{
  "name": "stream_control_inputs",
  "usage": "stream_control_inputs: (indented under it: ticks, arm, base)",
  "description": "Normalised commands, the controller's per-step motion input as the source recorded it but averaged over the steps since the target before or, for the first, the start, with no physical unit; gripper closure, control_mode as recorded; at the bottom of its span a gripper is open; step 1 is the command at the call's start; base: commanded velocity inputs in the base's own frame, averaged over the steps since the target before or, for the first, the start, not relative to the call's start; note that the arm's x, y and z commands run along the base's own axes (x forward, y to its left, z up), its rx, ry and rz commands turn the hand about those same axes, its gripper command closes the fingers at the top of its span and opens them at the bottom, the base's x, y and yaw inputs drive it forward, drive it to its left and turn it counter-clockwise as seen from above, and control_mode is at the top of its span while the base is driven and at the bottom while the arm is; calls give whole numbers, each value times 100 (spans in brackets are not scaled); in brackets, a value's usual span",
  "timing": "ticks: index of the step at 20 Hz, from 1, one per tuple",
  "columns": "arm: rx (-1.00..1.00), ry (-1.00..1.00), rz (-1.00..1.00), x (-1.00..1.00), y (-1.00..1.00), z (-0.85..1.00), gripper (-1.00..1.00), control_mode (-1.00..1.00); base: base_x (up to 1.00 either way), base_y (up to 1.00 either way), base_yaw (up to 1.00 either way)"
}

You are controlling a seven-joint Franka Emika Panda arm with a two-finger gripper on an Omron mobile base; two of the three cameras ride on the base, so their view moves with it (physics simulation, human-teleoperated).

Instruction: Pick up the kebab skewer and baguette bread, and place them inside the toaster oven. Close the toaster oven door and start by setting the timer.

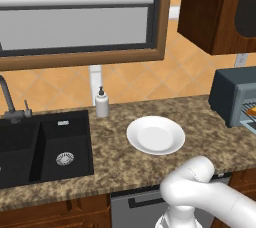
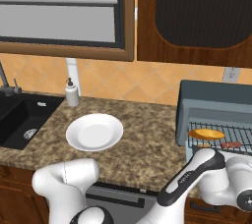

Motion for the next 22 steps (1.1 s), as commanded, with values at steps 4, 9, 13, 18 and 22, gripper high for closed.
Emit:
stream_control_inputs:
  ticks: [4,9,13,18,22]
  arm:
    - [0,0,0,0,0,-8,-100,-100]
    - [0,0,0,2,0,-9,-100,-100]
    - [0,0,0,11,0,0,-100,-100]
    - [0,0,0,9,0,-1,-100,-100]
    - [0,0,0,7,0,-3,-100,-100]
  base:
    - [0,0,0]
    - [0,0,0]
    - [0,0,0]
    - [0,0,0]
    - [0,0,0]
